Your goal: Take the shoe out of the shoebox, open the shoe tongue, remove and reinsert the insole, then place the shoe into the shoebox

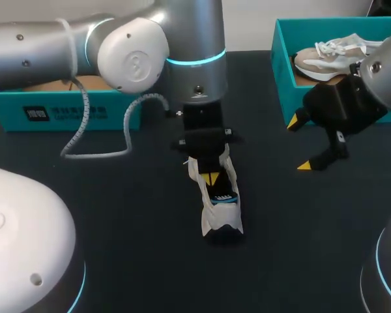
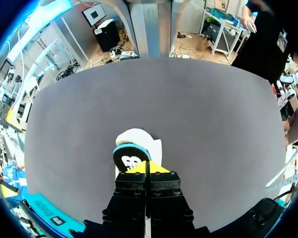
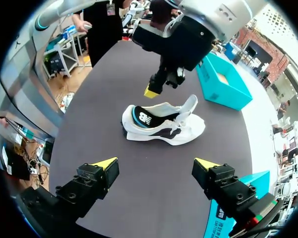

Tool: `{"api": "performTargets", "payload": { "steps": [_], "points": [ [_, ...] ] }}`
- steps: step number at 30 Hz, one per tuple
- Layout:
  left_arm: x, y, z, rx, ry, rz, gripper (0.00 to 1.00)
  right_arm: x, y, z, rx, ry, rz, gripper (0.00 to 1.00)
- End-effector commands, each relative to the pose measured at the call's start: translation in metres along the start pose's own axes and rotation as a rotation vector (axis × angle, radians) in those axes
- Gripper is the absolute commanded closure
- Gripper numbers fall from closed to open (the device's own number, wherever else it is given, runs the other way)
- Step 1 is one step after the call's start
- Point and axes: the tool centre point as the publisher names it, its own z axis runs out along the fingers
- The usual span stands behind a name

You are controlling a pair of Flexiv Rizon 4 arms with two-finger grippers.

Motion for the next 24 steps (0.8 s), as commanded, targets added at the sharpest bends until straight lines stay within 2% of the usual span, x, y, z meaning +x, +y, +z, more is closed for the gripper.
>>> {"api": "performTargets", "payload": {
  "steps": [1, 3, 10, 17, 21, 24],
  "points": [
    [-0.010, 0.001, 0.016, 0.003, -0.008, -0.018, 1.00, 0.001, 0.000, 0.001, 0.002, -0.001, 0.001, 0.00],
    [-0.011, 0.001, 0.021, -0.016, -0.037, -0.038, 1.00, 0.001, 0.000, 0.001, 0.002, -0.001, 0.001, 0.00],
    [-0.019, 0.019, 0.044, -0.022, -0.017, -0.076, 1.00, 0.001, 0.000, 0.001, 0.002, -0.001, 0.001, 0.00],
    [-0.024, 0.031, 0.062, -0.051, -0.059, -0.100, 1.00, 0.001, 0.000, 0.001, 0.002, -0.001, 0.001, 0.00],
    [-0.024, 0.034, 0.077, -0.077, -0.032, -0.104, 1.00, 0.001, 0.000, 0.001, 0.002, -0.001, 0.001, 0.00],
    [-0.023, 0.037, 0.090, -0.058, -0.008, -0.111, 1.00, 0.001, 0.000, 0.001, 0.002, -0.001, 0.001, 0.00]
  ]
}}
